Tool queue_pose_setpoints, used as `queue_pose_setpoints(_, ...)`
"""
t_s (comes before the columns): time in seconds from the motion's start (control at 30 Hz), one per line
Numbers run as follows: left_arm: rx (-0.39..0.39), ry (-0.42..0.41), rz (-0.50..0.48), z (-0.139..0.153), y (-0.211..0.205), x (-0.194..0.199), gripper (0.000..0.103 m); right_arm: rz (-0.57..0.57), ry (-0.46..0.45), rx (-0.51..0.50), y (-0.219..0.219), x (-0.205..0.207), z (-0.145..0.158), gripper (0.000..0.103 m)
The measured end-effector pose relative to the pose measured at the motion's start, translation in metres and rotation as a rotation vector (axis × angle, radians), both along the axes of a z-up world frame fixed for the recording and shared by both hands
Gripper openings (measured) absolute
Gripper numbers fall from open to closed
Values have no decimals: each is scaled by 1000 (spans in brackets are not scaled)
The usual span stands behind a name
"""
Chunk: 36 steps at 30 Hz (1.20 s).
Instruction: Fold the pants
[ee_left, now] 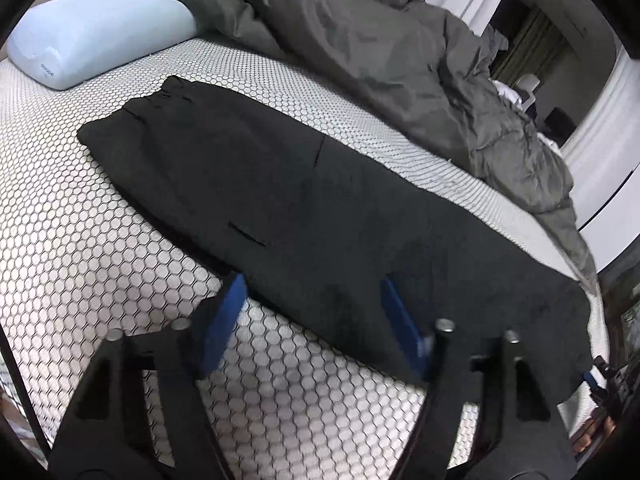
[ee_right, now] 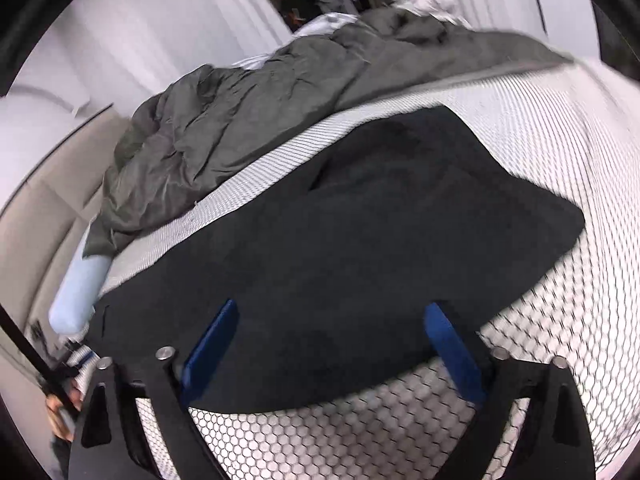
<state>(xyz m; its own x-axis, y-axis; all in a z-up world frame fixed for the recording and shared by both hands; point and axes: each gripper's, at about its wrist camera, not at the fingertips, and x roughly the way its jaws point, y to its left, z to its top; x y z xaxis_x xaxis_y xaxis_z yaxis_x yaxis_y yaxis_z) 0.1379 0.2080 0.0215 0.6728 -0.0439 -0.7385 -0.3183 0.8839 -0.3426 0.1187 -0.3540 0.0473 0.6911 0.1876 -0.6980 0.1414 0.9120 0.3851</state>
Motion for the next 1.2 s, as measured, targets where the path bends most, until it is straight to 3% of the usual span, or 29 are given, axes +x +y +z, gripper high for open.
queue_pose_setpoints(0.07,39,18,7,-5,-3,9,46,-24,36,-8,-5,9,-9,70)
queue_pose_setpoints(0.13,61,23,19,-8,-4,16,34,-29,57,-33,-5,16,-15,44)
queue_pose_setpoints(0.2,82,17,24,-8,-2,20,31,-33,50,-51,-4,26,-15,38)
queue_pose_setpoints(0.27,143,39,39,-10,-4,29,31,-35,43,-102,1,38,-14,38)
queue_pose_setpoints(0.4,164,58,64,-9,-2,32,35,-65,59,-221,14,46,-12,40)
queue_pose_setpoints(0.47,201,55,75,-1,-6,23,62,-14,14,-247,29,42,0,52)
queue_pose_setpoints(0.5,216,33,79,5,-8,17,68,18,-13,-268,37,38,5,62)
queue_pose_setpoints(0.53,233,-3,77,13,-13,8,82,52,-35,-300,47,33,10,70)
queue_pose_setpoints(0.63,260,-81,52,33,-33,-13,103,166,-77,-288,74,22,16,77)
queue_pose_setpoints(0.7,242,-135,-30,41,-58,-19,102,237,-70,-258,96,28,11,81)
queue_pose_setpoints(0.8,218,-144,-183,40,-100,-10,102,322,-45,-276,127,37,1,81)
queue_pose_setpoints(0.9,185,-113,-315,25,-143,10,102,441,-30,-288,170,54,-11,81)
queue_pose_setpoints(0.97,180,-31,-380,6,-161,25,102,494,2,-289,187,66,-20,81)
queue_pose_setpoints(1.07,211,100,-393,-22,-167,35,102,487,61,-411,194,73,-38,81)
queue_pose_setpoints(1.2,232,87,-383,-21,-153,27,102,360,70,-602,155,65,-42,81)
